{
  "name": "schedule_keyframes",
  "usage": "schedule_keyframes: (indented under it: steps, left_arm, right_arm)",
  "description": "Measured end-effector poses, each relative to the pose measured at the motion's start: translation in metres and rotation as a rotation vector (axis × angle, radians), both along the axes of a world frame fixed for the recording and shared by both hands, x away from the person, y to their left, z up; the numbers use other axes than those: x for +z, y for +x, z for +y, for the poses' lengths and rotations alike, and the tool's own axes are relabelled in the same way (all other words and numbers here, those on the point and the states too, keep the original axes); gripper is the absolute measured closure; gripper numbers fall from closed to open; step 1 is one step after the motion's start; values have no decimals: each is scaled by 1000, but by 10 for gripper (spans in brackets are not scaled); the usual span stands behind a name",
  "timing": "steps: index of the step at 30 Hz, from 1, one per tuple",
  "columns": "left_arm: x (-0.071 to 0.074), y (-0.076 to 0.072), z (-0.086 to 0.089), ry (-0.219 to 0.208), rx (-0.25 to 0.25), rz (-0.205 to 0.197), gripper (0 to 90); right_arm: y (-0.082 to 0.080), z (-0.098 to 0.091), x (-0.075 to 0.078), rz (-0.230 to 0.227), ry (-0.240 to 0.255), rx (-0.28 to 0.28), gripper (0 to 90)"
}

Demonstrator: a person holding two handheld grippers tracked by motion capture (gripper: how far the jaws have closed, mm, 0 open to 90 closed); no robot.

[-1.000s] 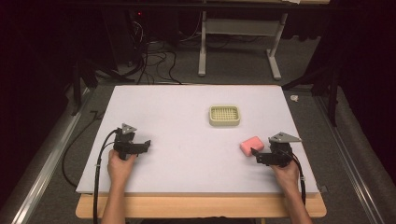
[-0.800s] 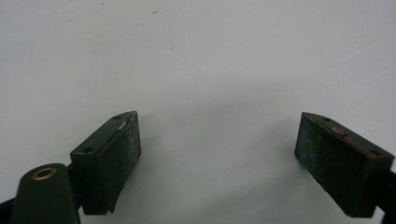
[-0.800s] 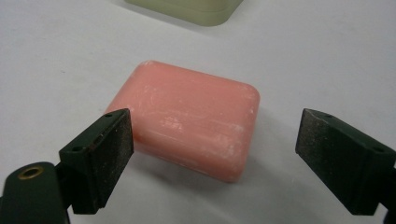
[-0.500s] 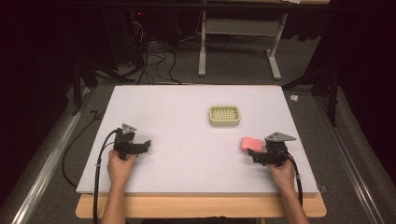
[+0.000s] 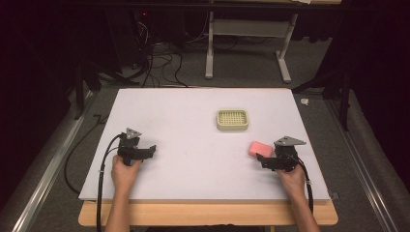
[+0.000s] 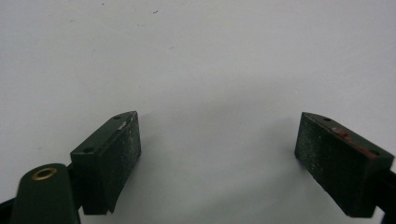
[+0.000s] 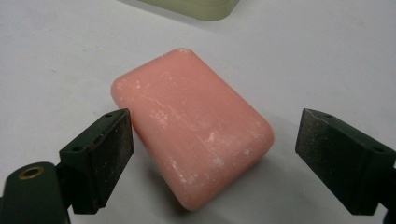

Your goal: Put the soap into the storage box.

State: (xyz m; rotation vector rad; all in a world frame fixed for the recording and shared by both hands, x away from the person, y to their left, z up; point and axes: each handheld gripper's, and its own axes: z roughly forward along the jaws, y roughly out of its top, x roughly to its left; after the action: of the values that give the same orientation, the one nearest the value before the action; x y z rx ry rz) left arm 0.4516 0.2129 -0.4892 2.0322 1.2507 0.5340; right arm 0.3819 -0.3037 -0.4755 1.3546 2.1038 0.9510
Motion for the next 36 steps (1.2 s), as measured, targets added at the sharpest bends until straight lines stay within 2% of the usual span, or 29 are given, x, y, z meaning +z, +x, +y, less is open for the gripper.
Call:
schedule_keyframes:
  steps: [14,25,27,28,29,30,31,36]
  left_arm:
    - [0,0,0,0,0,0,149]
    - [0,0,0,-1,1,1,149]
    - [0,0,0,-1,1,1,148]
    - [0,0,0,-1,1,1,148]
    - [0,0,0,-1,2,1,149]
    - [0,0,0,-1,2,1,149]
    - [0,0,0,-1,2,1,149]
    - [0,0,0,-1,2,1,149]
  right_arm:
    - [-7,-17,4,16,-6,-36,128]
    - [-9,-26,6,2,-7,-68,130]
    - [-11,-25,10,-14,25,-58,122]
    - [-11,-25,10,-14,25,-58,122]
    - [-13,-19,15,-31,50,-59,118]
    - [-13,-19,15,-31,50,-59,118]
    - [-12,-11,19,-41,65,-57,117]
    - [-4,8,21,-39,59,-77,117]
